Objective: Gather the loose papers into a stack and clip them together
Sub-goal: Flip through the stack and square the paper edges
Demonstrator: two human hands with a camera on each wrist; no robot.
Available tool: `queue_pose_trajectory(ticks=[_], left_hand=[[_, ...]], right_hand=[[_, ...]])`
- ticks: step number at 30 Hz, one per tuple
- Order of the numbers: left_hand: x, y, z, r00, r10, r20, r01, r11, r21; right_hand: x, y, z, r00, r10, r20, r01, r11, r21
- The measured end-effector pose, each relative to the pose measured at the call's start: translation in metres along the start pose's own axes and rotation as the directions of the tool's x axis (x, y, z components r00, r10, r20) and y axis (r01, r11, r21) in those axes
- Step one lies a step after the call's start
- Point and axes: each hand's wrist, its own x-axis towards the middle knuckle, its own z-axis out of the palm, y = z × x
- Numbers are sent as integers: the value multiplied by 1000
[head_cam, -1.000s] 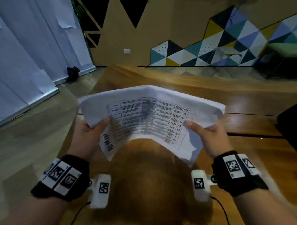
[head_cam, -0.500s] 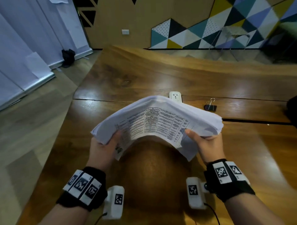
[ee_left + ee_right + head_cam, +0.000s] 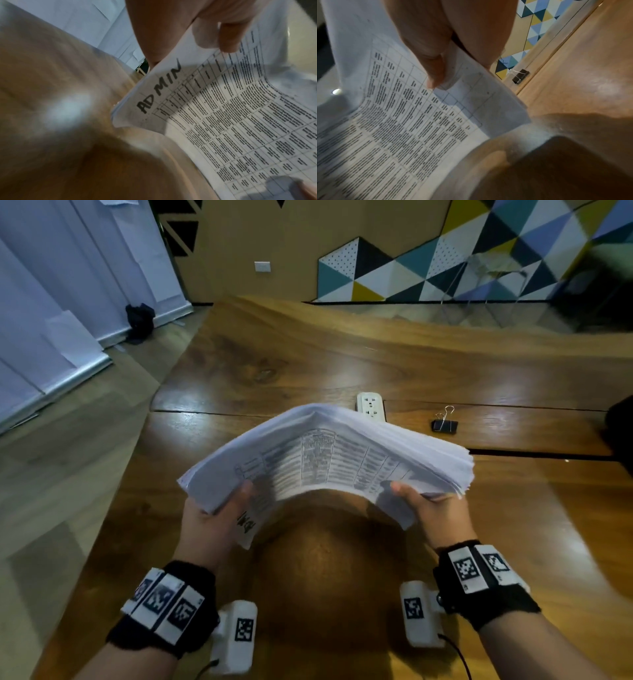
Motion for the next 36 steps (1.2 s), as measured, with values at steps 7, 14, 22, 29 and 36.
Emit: queue_pose_trajectory(ticks=[7, 14, 22, 29, 36], left_hand=[[-11, -2, -1, 999, 26, -18, -26, 1000, 2], [-8, 14, -1, 990, 132, -42, -130, 990, 56], [2, 32, 17, 943, 141, -301, -132, 990, 51], [6, 32, 12, 955, 117, -272, -100, 992, 77], [13, 52, -9, 904, 400, 154, -424, 779, 463]], right_hand=[[-9, -9, -3, 992, -123, -16, 124, 991, 46], [-15, -33, 7, 961, -231, -149, 244, 967, 71], [1, -45, 21, 887, -249, -388, 270, 963, -2], [5, -49, 16, 871, -291, -397, 258, 957, -136], [1, -77, -2, 878, -467, 103, 400, 599, -693]])
